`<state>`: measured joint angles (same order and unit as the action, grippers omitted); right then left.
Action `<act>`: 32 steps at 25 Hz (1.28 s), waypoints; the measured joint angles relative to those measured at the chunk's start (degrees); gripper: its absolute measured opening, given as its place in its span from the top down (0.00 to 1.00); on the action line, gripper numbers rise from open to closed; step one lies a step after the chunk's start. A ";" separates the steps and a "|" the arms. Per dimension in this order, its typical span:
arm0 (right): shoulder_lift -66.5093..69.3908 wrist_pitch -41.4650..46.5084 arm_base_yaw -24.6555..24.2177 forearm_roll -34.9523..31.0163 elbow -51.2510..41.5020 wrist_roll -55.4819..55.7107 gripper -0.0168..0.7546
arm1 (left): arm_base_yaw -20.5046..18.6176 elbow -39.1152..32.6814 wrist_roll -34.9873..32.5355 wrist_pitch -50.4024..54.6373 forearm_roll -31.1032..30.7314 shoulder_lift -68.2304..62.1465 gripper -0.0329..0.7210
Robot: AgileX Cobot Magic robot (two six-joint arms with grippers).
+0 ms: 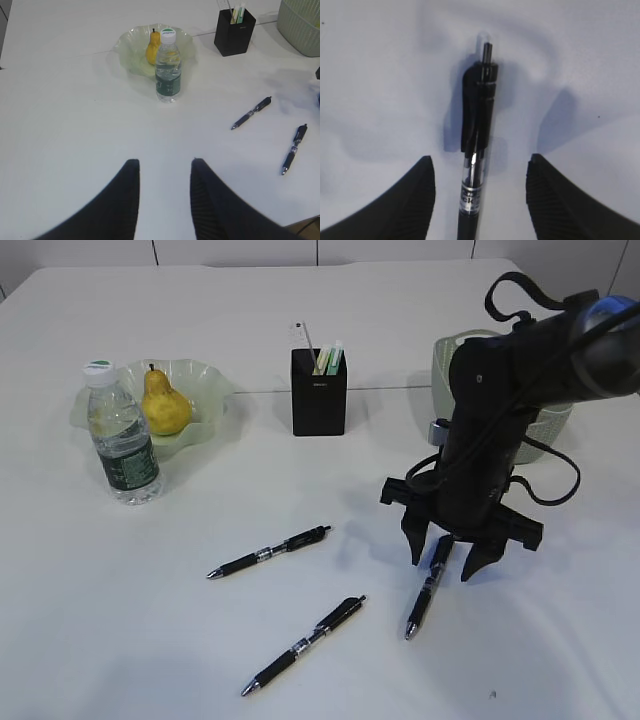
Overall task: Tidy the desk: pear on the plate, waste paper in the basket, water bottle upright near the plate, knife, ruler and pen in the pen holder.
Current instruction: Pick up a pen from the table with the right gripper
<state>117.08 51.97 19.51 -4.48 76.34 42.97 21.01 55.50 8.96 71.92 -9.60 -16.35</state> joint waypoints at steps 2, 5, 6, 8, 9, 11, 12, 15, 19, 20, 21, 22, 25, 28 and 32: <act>0.25 0.13 0.00 0.00 0.07 0.00 0.38 | 0.00 0.00 0.00 0.00 0.00 0.00 0.64; 0.62 0.22 0.00 0.00 0.07 0.04 0.38 | 0.00 0.00 0.00 0.00 0.00 0.00 0.64; 0.62 0.22 0.00 0.00 0.07 0.04 0.38 | 0.00 0.00 0.00 0.00 0.00 0.00 0.64; 0.62 0.22 0.00 0.00 0.07 0.04 0.38 | 0.00 0.00 0.00 0.00 0.00 0.00 0.64; 0.75 0.22 0.00 0.00 0.14 0.14 0.38 | 0.00 0.00 0.00 0.00 0.00 0.00 0.64; 0.88 0.22 0.00 0.00 0.21 0.14 0.38 | 0.00 0.00 0.00 0.00 0.00 0.00 0.64; 0.99 0.26 0.00 0.00 0.31 0.14 0.38 | 0.00 0.00 0.00 0.00 0.00 0.00 0.64; 1.18 0.35 0.00 0.00 0.42 0.14 0.38 | 0.00 0.00 0.00 0.00 0.00 0.00 0.64; 1.31 0.48 0.00 0.00 0.42 0.14 0.38 | 0.00 0.00 0.00 0.00 0.00 0.00 0.64; 1.43 0.48 0.00 0.00 0.42 0.14 0.38 | 0.00 0.00 0.00 0.00 0.00 0.00 0.64; 1.68 0.62 0.00 0.00 0.42 0.14 0.38 | 0.00 0.00 0.00 0.00 0.00 0.00 0.64; 1.82 0.74 0.00 -0.10 0.42 0.14 0.38 | 0.00 0.00 0.00 0.00 0.00 0.00 0.64; 1.93 1.08 0.00 -0.10 0.42 0.14 0.38 | 0.00 0.00 0.00 0.00 0.00 0.00 0.64; 1.93 1.33 0.00 0.11 0.42 0.14 0.38 | 0.00 0.00 0.00 0.00 0.00 0.00 0.64; 1.93 1.45 0.00 0.34 0.42 0.14 0.38 | 0.00 0.00 0.00 0.00 -0.22 -0.04 0.64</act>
<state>119.01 53.41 19.51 -4.14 76.76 43.11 21.01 55.50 8.96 71.92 -9.82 -16.39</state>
